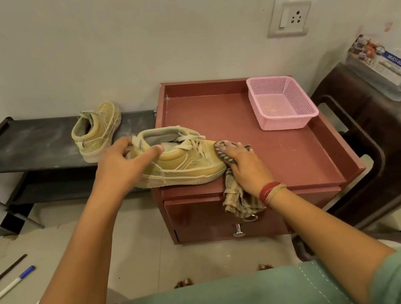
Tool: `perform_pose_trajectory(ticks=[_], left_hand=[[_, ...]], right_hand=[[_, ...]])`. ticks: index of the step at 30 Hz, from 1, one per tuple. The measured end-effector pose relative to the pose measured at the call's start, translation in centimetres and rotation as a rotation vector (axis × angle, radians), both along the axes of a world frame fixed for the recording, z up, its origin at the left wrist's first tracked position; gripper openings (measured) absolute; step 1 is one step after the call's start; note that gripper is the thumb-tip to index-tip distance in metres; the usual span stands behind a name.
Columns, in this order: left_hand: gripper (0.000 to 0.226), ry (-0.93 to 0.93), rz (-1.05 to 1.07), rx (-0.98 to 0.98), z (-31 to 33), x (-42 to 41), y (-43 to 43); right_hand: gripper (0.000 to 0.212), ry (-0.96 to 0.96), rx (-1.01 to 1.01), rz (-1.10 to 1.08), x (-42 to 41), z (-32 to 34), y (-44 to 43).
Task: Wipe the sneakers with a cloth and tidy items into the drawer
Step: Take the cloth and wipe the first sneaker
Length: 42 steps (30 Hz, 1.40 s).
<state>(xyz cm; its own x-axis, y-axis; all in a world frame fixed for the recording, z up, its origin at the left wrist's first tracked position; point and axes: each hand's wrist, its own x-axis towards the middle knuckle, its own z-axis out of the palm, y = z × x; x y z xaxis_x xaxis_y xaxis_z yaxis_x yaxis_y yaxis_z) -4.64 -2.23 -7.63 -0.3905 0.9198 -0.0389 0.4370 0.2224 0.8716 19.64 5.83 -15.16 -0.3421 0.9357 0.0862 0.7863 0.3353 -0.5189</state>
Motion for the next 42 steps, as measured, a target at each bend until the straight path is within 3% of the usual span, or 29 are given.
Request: perform_pose_trajectory(ticks=[3, 5, 7, 9, 11, 14, 17, 21, 23, 26, 28, 30, 32, 34, 37, 39, 42], left_hand=[[0.024, -0.016, -0.004, 0.048, 0.1, 0.3, -0.3], [0.019, -0.051, 0.001, 0.086, 0.1, 0.5, -0.5], [0.021, -0.061, 0.005, 0.118, 0.1, 0.6, -0.6], [0.027, -0.052, -0.003, 0.141, 0.1, 0.7, -0.7], [0.032, -0.036, -0.012, 0.15, 0.1, 0.5, -0.6], [0.033, -0.045, 0.014, 0.142, -0.2, 0.0, -0.4], [0.034, -0.052, 0.023, 0.125, -0.3, -0.2, -0.3], [0.034, -0.065, 0.025, 0.121, -0.3, 0.0, -0.2], [0.033, -0.079, 0.027, 0.112, -0.2, 0.0, -0.1], [0.035, -0.087, 0.037, 0.095, -0.2, 0.0, 0.0], [0.035, -0.083, 0.034, 0.09, -0.2, 0.0, -0.1], [0.035, -0.083, 0.033, 0.081, -0.2, -0.1, -0.1], [0.036, -0.076, 0.039, 0.077, -0.2, -0.1, -0.1], [0.038, -0.058, 0.068, 0.077, -0.3, -0.1, 0.0], [0.033, -0.023, 0.085, 0.075, -0.5, 0.0, 0.1], [0.037, -0.015, 0.087, 0.069, -0.5, -0.1, 0.1], [0.043, -0.015, 0.08, 0.051, -0.4, -0.1, 0.2]], right_hand=[[0.046, 0.235, -0.082, 0.099, -1.5, 0.6, -1.3], [0.047, 0.212, -0.088, 0.134, -1.5, 0.2, -1.4], [0.048, 0.15, -0.048, 0.01, -0.6, -0.3, -0.1], [0.044, 0.297, -0.083, -0.102, -0.8, -0.1, 0.2], [0.042, 0.399, -0.098, -0.028, -1.9, 0.3, -0.7], [0.046, 0.273, -0.053, 0.091, -2.1, -0.6, -0.8], [0.045, 0.283, -0.046, -0.126, -1.2, -1.0, 0.5], [0.051, 0.248, -0.016, 0.123, -2.3, -0.6, -2.0], [0.054, 0.181, 0.014, 0.091, -1.4, -0.9, -1.1], [0.046, 0.269, -0.031, -0.077, -0.9, -0.9, -0.1], [0.047, 0.294, -0.06, 0.05, -2.1, -0.4, -1.2], [0.051, 0.218, -0.042, 0.144, -2.4, -0.8, -1.5], [0.051, 0.106, -0.02, 0.072, -0.9, -1.1, 0.2], [0.042, 0.258, -0.134, -0.099, 0.3, -0.4, 2.0], [0.037, 0.786, -0.214, -0.33, 1.2, 1.5, 2.7], [0.038, 0.703, -0.136, -0.2, 0.7, 2.2, 1.4], [0.047, 0.244, -0.134, 0.244, -1.0, -0.2, -1.6]])
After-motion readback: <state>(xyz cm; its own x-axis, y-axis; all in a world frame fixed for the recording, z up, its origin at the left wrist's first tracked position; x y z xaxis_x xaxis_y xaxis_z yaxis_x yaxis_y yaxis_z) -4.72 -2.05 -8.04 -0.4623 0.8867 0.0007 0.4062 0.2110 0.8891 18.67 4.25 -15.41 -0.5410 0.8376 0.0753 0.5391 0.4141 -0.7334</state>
